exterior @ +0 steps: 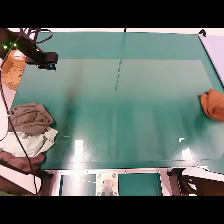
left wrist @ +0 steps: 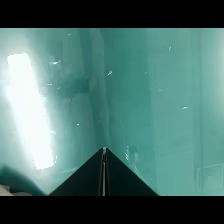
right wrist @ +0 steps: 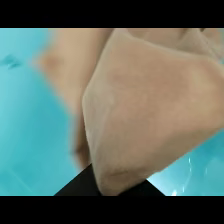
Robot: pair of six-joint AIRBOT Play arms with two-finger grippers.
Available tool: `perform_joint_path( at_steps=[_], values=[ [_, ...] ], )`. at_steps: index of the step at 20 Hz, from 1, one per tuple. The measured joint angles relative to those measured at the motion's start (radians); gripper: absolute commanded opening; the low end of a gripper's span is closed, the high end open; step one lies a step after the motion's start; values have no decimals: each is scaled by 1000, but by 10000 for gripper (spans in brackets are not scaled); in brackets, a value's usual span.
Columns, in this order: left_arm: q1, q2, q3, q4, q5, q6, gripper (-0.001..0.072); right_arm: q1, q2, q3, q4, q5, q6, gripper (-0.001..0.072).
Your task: Fold the shirts.
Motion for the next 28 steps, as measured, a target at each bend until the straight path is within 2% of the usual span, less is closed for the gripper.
perform_joint_path(
  at_steps=[3, 8, 9, 11, 12, 13, 14, 15, 16, 18, 19, 23, 26, 28],
  values=[
    [0, 0, 0, -1, 0, -1, 23, -176, -10, -111, -18, -18, -24, 12],
    [0, 0, 0, -3, -2, -3, 23, -318, -15, -166, -87, -26, -16, 28],
    [0, 0, 0, -4, -2, -3, 23, -330, -16, -171, -107, -26, -10, 171],
    [0, 0, 0, -4, -2, -3, 23, -345, -16, -176, -137, -27, -8, 256],
    [0, 0, 0, -4, -1, -3, 23, -348, -16, -171, -154, -22, -2, 367],
    [0, 0, 0, -4, 0, -3, 23, -351, -16, -156, -180, -7, 14, 434],
    [0, 0, 0, -3, 5, -3, 23, -354, -16, -136, -221, 19, 38, 444],
    [0, 1, 0, 0, 17, -2, 23, -356, -16, -109, -269, 56, 71, 427],
    [0, 2, 1, 2, 30, 0, 23, -356, -16, -82, -306, 100, 106, 339],
    [0, 9, 4, 8, 60, 12, 22, -348, -8, -41, -346, 183, 166, 56],
    [0, 18, 4, 9, 73, 17, 22, -330, 3, -27, -340, 208, 182, 15],
    [0, 86, -2, 27, 87, 30, 22, -136, 80, 2, -183, 214, 179, 13],
    [0, 163, -83, 29, 68, 31, 22, 124, 153, 1, -73, 173, 147, 13],
    [0, 240, -216, 25, 66, 30, 22, 317, 211, -41, -42, 158, 137, 13]
  ],
)
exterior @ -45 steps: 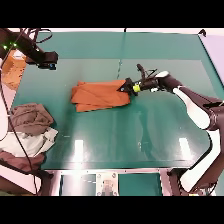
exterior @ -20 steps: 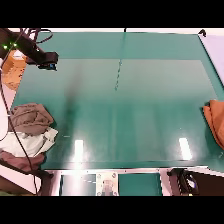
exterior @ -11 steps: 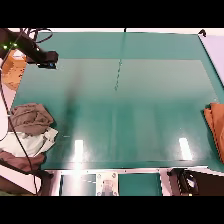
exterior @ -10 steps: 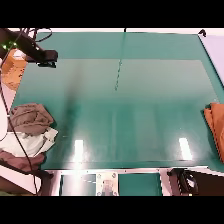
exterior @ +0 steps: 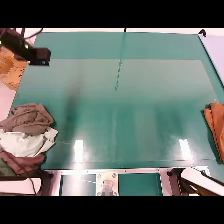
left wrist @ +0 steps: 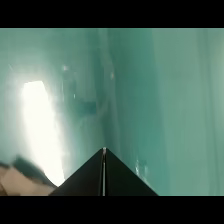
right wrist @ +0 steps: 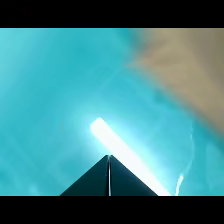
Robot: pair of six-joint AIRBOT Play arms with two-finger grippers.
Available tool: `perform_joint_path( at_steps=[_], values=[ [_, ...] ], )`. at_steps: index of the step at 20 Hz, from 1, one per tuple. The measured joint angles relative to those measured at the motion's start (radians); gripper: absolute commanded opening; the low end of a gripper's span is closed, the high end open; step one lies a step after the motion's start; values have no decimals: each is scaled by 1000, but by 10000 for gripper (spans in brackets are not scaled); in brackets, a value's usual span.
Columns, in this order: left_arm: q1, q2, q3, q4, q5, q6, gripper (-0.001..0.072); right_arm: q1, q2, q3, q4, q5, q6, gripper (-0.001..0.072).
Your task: Fold the shirts.
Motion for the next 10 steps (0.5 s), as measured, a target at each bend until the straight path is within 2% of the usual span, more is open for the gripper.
perform_joint_path(
  at_steps=[6, 10],
  values=[
    [0, 308, -572, -56, 96, -3, 22, 467, 214, -322, 28, -82, 49, 13],
    [0, 409, -780, -70, 136, -3, 24, 653, 275, -433, 34, -138, 87, 14]
  ],
)
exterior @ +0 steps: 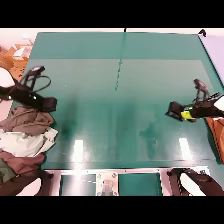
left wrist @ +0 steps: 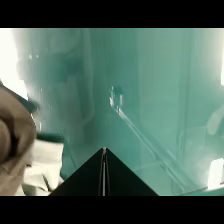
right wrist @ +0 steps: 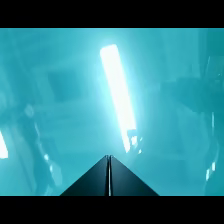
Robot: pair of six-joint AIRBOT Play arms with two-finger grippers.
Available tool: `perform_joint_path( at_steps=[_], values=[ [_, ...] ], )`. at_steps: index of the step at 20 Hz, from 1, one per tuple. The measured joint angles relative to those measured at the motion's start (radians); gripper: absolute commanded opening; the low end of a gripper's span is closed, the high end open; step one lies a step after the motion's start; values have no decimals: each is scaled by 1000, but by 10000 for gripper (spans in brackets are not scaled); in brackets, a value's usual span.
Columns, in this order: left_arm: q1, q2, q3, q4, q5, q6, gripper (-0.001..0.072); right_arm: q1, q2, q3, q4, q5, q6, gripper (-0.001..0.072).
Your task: Fold the shirts.
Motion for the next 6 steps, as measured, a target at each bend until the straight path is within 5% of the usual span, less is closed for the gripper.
perform_joint_path(
  at_steps=[6],
  values=[
    [0, 34, -72, -8, 21, 0, 23, 106, 19, -36, 2, -22, 14, 13]
  ],
)
